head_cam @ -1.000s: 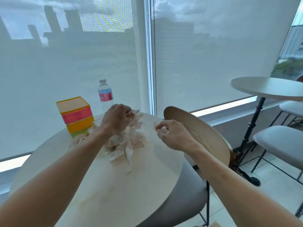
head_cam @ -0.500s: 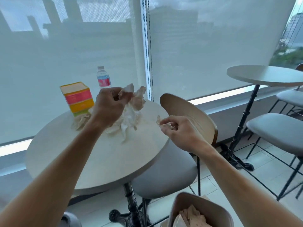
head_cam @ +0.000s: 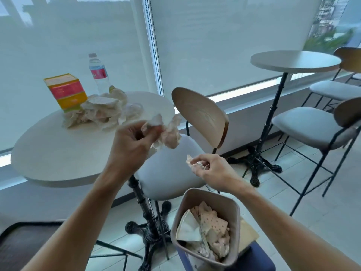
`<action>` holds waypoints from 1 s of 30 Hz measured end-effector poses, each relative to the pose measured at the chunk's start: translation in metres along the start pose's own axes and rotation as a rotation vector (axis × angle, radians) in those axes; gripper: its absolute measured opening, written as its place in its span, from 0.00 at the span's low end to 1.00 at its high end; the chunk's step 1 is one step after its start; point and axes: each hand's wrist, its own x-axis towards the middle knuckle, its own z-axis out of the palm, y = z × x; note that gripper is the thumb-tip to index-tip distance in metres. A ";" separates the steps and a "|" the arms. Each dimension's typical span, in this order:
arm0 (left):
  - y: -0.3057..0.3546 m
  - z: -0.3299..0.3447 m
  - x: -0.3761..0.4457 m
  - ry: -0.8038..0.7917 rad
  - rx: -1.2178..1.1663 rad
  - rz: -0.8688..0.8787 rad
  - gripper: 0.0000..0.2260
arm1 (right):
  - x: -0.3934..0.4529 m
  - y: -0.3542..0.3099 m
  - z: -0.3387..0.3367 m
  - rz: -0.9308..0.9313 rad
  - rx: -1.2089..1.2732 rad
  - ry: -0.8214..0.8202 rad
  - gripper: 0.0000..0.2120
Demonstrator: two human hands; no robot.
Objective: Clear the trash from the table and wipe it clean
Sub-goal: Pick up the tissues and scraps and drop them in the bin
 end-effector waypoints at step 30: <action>-0.088 0.080 -0.085 -0.486 0.406 -0.439 0.14 | -0.009 0.026 -0.025 0.056 -0.023 -0.070 0.10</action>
